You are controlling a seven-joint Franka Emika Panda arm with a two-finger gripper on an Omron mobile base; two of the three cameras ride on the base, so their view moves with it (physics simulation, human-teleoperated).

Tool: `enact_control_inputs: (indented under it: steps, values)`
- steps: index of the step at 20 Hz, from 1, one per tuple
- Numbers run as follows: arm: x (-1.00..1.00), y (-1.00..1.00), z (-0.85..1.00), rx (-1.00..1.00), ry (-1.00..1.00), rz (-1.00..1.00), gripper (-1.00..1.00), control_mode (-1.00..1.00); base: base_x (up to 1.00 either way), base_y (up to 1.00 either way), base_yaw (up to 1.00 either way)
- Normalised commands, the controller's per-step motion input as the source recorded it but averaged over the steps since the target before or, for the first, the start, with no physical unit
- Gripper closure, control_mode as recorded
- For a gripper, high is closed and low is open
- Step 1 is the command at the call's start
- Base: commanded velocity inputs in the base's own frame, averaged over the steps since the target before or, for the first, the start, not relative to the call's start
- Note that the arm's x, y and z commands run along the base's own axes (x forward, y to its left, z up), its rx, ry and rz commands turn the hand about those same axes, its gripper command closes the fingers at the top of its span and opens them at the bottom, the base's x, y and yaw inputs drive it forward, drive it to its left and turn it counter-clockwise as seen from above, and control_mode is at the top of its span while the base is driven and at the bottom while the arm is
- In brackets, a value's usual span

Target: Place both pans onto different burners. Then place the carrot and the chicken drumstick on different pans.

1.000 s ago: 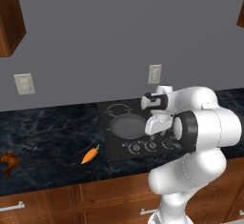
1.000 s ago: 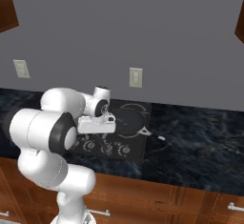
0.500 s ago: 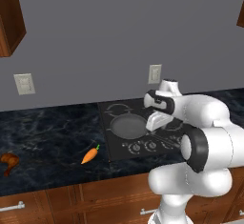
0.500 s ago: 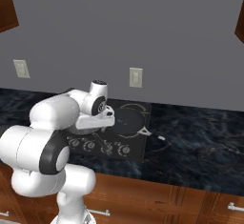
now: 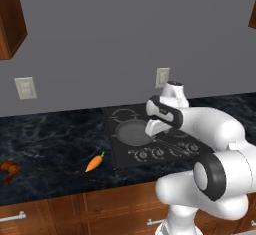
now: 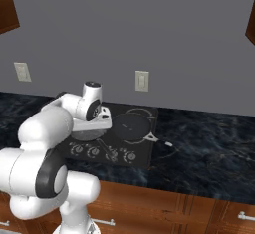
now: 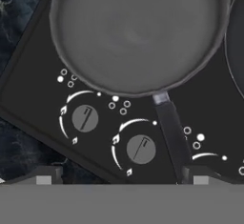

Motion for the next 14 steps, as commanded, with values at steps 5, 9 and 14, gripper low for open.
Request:
enact_control_inputs:
  steps: [5, 9, 14]
  values:
    - [0.00, 0.42, 0.18, 0.00, -0.01, -0.13, -1.00, -1.00, 0.00, 0.00, 0.00]
    - [0.00, 0.42, 0.08, 0.00, 0.00, -0.11, -1.00, -1.00, 0.00, 0.00, 0.00]
    - [0.00, 0.44, 0.02, 0.00, 0.01, -0.11, -1.00, -1.00, 0.00, 0.00, 0.00]
